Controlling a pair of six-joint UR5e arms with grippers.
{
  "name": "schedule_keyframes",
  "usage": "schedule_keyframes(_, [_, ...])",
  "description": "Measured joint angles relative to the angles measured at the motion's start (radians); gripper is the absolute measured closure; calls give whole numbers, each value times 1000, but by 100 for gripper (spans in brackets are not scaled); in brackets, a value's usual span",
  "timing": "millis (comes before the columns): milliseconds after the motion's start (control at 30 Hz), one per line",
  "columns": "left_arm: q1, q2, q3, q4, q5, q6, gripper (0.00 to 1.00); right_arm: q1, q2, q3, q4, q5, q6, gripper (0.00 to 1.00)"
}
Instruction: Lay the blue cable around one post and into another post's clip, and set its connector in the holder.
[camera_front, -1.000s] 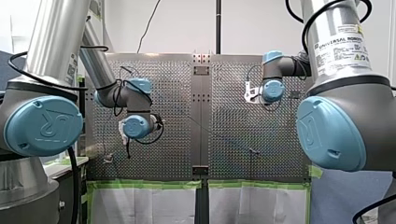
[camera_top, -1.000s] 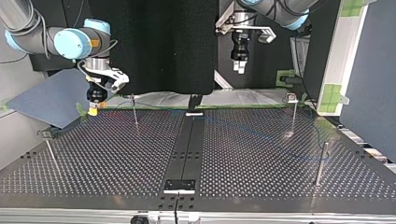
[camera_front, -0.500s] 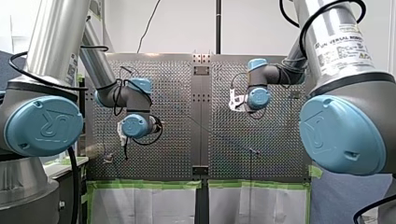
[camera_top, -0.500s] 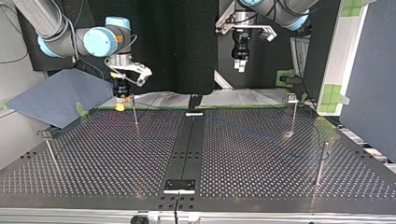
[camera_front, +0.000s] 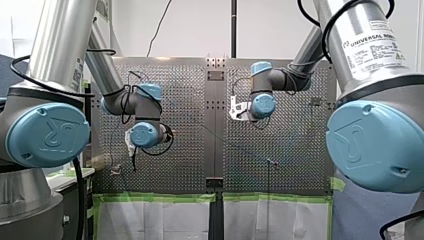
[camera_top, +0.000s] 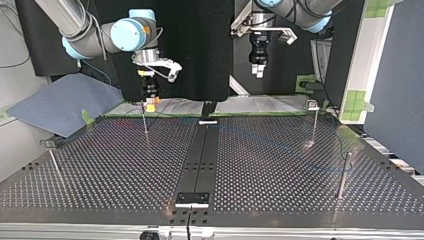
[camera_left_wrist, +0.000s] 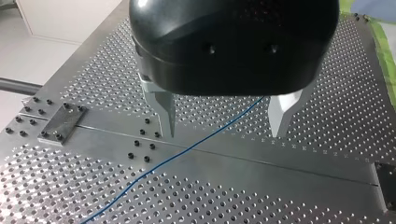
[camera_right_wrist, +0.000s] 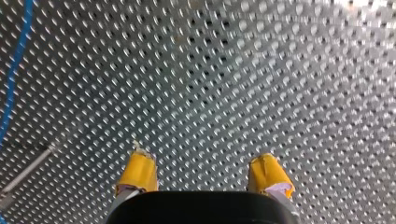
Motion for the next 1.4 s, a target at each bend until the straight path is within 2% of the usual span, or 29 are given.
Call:
schedule_keyframes(200, [6, 0, 0, -4, -3, 1, 0, 51, 1, 30, -23, 15, 6, 1])
schedule_keyframes(567, [14, 0, 0, -18, -9, 2, 0, 153, 1, 68, -32, 53, 19, 1])
schedule_keyframes(767, [19, 0, -1, -31, -9, 5, 0, 208, 1, 110, -43, 51, 17, 1])
schedule_keyframes(833, [20, 0, 0, -32, -8, 5, 0, 209, 1, 117, -42, 47, 16, 1])
schedule_keyframes(1167, [25, 0, 0, -67, -16, 16, 0, 178, 1, 129, -38, 36, 15, 1])
schedule_keyframes(1400, [28, 0, 0, -78, -24, 22, 0, 181, 1, 143, -56, 20, 10, 1])
